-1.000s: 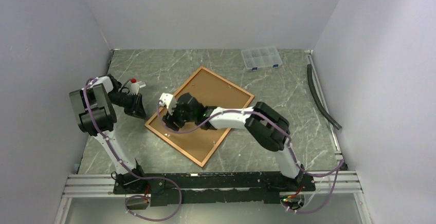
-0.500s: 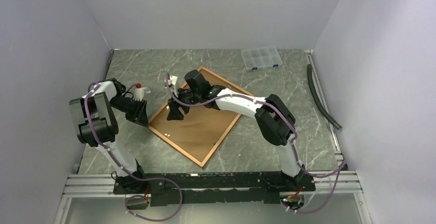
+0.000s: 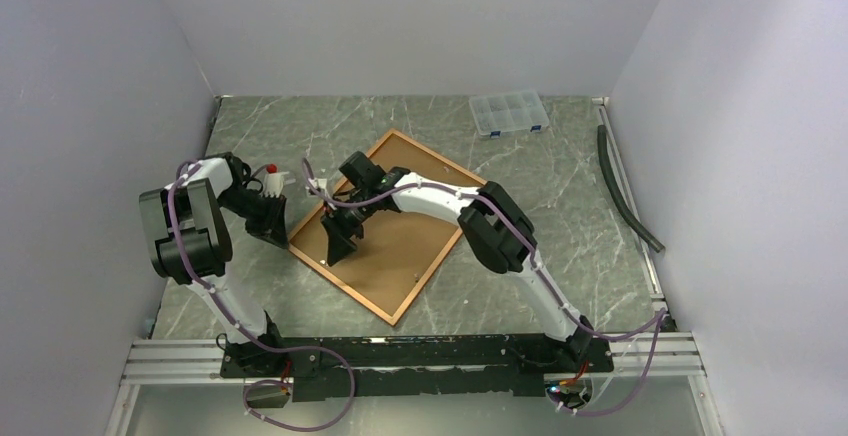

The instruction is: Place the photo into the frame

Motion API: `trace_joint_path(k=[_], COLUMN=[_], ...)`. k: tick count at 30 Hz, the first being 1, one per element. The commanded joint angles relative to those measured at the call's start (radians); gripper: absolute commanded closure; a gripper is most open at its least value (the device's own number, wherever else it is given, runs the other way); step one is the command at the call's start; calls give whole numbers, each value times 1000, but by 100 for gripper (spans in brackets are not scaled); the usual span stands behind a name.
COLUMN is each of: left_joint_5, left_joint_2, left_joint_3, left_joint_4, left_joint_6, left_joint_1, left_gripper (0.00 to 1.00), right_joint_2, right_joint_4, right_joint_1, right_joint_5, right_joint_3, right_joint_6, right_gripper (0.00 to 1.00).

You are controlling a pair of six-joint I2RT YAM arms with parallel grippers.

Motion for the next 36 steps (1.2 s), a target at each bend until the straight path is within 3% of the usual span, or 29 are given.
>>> trace_joint_path(k=[1,13,36], left_joint_5=[-20,-12,-17], left_joint_2=[41,53,68], left_joint_3=[-24,-27,-25], left_joint_4=[123,118,124], left_joint_6=[6,11,18], left_joint_1=[-17,-17,-18], left_gripper=[83,85,87], right_joint_2=[26,66,88], right_joint_4=[-8,179,96], right_joint_1=[28,36,65], right_joint_5=[-41,12,51], right_joint_3=[64,20,21], right_joint_6=[-8,138,82], right_gripper=[34,35,37])
